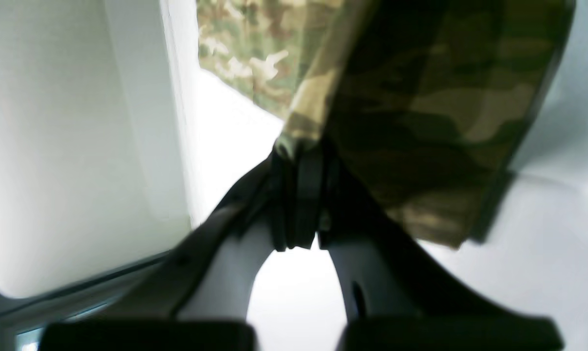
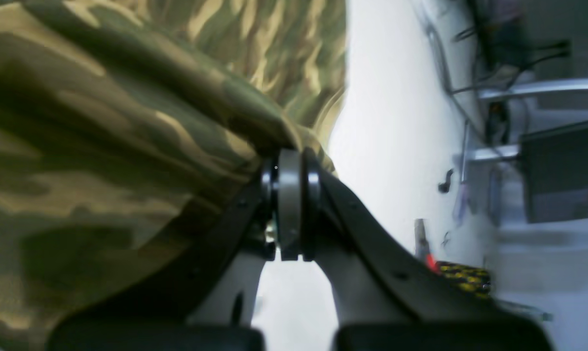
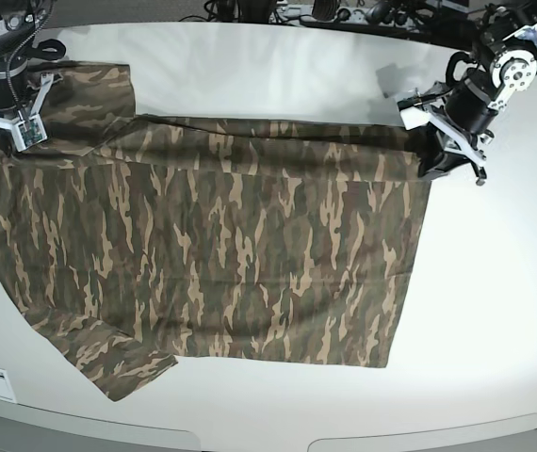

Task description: Fold the T-shirt properly

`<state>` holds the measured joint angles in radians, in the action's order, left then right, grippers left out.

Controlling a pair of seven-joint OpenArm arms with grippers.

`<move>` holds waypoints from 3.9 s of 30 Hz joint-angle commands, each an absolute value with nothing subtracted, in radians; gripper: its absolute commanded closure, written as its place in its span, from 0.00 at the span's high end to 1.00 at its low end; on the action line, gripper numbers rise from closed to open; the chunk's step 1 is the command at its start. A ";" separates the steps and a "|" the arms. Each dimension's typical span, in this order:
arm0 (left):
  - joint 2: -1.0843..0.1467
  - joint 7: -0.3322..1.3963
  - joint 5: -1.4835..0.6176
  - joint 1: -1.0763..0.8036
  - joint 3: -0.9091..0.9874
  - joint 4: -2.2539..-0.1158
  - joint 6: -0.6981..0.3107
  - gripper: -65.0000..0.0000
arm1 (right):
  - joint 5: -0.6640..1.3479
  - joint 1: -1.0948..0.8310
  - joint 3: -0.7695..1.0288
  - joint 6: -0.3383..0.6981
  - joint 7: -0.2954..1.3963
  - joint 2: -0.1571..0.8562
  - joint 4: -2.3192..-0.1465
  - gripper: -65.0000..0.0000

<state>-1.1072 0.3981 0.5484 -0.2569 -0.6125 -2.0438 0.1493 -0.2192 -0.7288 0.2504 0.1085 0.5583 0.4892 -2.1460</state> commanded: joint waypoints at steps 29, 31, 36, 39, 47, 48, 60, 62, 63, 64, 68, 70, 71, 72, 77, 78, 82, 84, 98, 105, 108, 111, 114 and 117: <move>-1.079 0.337 0.414 -0.183 -0.606 -2.039 0.055 0.00 | -0.103 -0.565 0.261 0.132 0.538 0.535 -1.998 0.00; -1.077 0.347 0.395 -0.182 -0.606 -2.039 0.056 0.04 | -0.105 -0.565 0.261 0.131 0.538 0.535 -1.998 0.26; -1.077 0.382 0.378 -0.182 -0.587 -2.040 0.239 0.47 | -0.142 -0.556 0.261 -0.053 0.599 0.538 -1.999 0.67; -1.077 0.388 0.309 -0.183 -0.587 -2.040 0.244 0.46 | -0.125 -0.537 0.261 -0.047 0.684 0.538 -2.000 0.67; -1.078 0.397 0.305 -0.182 -0.587 -2.040 0.311 0.00 | 0.149 -0.590 0.261 0.187 0.802 0.538 -2.130 0.57; -1.077 0.397 0.305 -0.182 -0.587 -2.040 0.311 0.00 | 0.168 -0.607 0.261 0.212 0.801 0.538 -2.160 0.57; -1.077 0.396 0.301 -0.183 -0.587 -2.040 0.308 0.20 | 0.340 -0.803 0.260 0.443 0.799 0.532 -2.321 0.57; -1.077 0.395 0.301 -0.183 -0.587 -2.040 0.308 0.28 | 0.341 -0.820 0.260 0.430 0.789 0.532 -2.303 0.57; -1.077 0.395 0.301 -0.183 -0.587 -2.040 0.308 0.30 | 0.342 -0.821 0.260 0.430 0.784 0.532 -2.291 0.58; -1.077 0.396 0.301 -0.183 -0.587 -2.040 0.308 0.30 | 0.345 -0.820 0.260 0.430 0.783 0.532 -2.277 0.58; -1.077 0.397 0.301 -0.183 -0.587 -2.040 0.308 0.30 | 0.344 -0.820 0.236 0.471 0.783 0.532 -2.196 0.58; -1.077 0.397 0.301 -0.183 -0.587 -2.040 0.308 0.30 | 0.344 -0.820 0.212 0.484 0.784 0.532 -2.155 0.58; -1.077 0.397 0.301 -0.183 -0.587 -2.040 0.308 0.30 | 0.341 -0.820 0.199 0.484 0.787 0.532 -2.140 0.58; -1.077 0.397 0.301 -0.183 -0.587 -2.040 0.308 0.30 | 0.336 -0.820 0.186 0.483 0.787 0.532 -2.130 0.58; -1.077 0.397 0.301 -0.183 -0.587 -2.040 0.308 0.30 | 0.276 -0.819 0.155 0.467 0.773 0.532 -2.124 0.58; -1.077 0.397 0.301 -0.183 -0.587 -2.040 0.308 0.30 | 0.265 -0.820 0.155 0.468 0.762 0.532 -2.124 0.58; -1.077 0.396 0.302 -0.182 -0.587 -2.040 0.308 0.30 | 0.254 -0.819 0.155 0.468 0.735 0.532 -2.124 0.57; -1.077 0.396 0.302 -0.182 -0.587 -2.040 0.308 0.30 | 0.252 -0.819 0.155 0.458 0.734 0.532 -2.124 0.46; -1.077 0.396 0.302 -0.183 -0.587 -2.040 0.308 0.30 | 0.204 -0.805 0.155 0.416 0.717 0.532 -2.157 0.00; -1.077 0.396 0.305 -0.183 -0.587 -2.040 0.308 0.30 | 0.096 -0.726 0.155 0.356 0.631 0.532 -2.197 0.00; -1.077 0.396 0.306 -0.182 -0.587 -2.040 0.308 0.30 | 0.107 -0.664 0.155 0.371 0.604 0.532 -2.197 0.00; -1.077 0.396 0.306 -0.183 -0.587 -2.040 0.308 0.30 | 0.107 -0.596 0.155 0.382 0.602 0.533 -2.196 0.00; -1.077 0.396 0.305 -0.183 -0.587 -2.040 0.308 0.30 | 0.145 -0.534 0.155 0.380 0.602 0.535 -2.196 0.00; -1.077 0.396 0.305 -0.183 -0.587 -2.040 0.308 0.30 | 0.187 -0.500 0.155 0.398 0.604 0.535 -2.196 0.00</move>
<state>-1.0588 0.4107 0.2947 -0.1886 -0.5961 -2.0270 0.2890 0.1844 -0.4999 0.1482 0.4034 0.6243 0.5205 -2.1803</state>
